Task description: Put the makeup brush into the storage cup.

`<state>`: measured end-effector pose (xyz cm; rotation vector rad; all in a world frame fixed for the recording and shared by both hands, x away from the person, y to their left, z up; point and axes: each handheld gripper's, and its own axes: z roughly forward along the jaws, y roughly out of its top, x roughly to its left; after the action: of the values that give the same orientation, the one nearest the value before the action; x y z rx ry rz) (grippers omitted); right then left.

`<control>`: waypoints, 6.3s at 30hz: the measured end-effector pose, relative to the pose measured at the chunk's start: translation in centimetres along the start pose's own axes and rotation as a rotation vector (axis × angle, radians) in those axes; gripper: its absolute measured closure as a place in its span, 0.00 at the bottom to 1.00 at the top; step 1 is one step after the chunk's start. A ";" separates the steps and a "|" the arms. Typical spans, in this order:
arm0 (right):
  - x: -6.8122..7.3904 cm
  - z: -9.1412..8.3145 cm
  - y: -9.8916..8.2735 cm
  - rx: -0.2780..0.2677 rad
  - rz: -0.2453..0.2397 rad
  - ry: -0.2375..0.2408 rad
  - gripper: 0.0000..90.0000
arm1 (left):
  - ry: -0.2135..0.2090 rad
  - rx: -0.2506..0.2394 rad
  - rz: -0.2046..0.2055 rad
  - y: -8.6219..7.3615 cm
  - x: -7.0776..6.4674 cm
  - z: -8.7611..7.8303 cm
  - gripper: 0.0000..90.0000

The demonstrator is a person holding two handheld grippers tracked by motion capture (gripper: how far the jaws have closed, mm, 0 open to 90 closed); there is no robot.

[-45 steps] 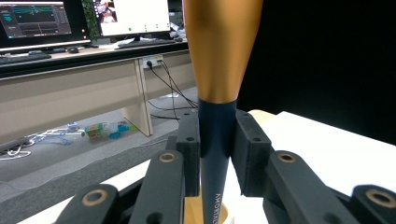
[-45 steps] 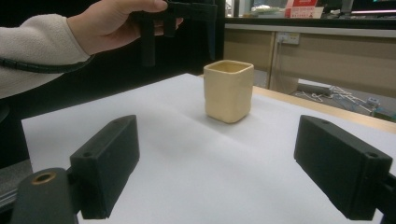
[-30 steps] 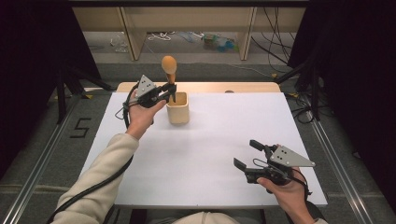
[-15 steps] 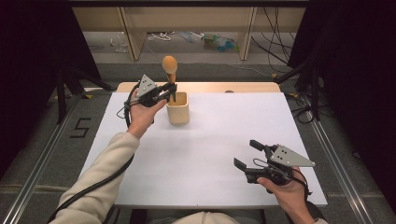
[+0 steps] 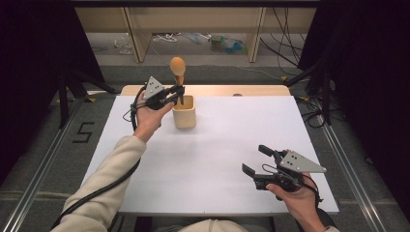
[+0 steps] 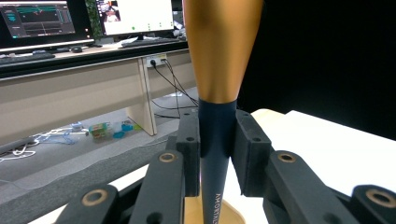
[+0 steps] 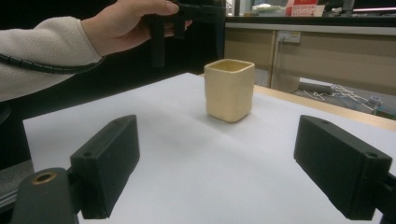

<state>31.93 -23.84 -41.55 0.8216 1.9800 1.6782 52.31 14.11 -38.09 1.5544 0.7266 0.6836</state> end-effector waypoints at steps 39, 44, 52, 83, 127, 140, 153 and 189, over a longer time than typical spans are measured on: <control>0.0 0.0 0.0 0.001 0.005 0.003 0.17 | 0.006 0.001 -0.001 -0.1 0.2 1.2 0.83; 0.0 0.0 0.0 0.002 0.005 0.002 0.17 | 0.006 -0.001 -0.002 -0.1 0.3 1.2 0.83; 0.0 0.0 0.0 0.002 0.002 -0.001 0.17 | 0.009 0.001 -0.002 -0.1 0.4 1.3 0.83; -0.1 0.0 -0.1 0.009 -0.004 -0.010 0.16 | 0.015 0.011 -0.007 -0.4 0.8 1.7 0.83; -0.1 0.1 -0.1 0.019 -0.006 0.001 0.13 | 0.022 0.044 -0.019 -1.7 1.0 2.5 0.82; -0.1 0.0 -0.1 0.026 -0.015 -0.009 0.13 | 0.027 0.043 -0.012 -2.2 1.1 2.6 0.82; -0.1 0.1 -0.1 0.018 -0.006 0.002 0.13 | 0.026 0.055 -0.008 -2.6 1.1 2.8 0.83; -0.1 0.1 -0.1 0.019 -0.006 0.004 0.13 | 0.029 0.083 -0.021 -3.5 1.1 3.1 0.82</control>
<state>32.07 -23.83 -41.72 0.8193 2.0021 1.6617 55.16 13.28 -41.89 1.6135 0.8007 0.6690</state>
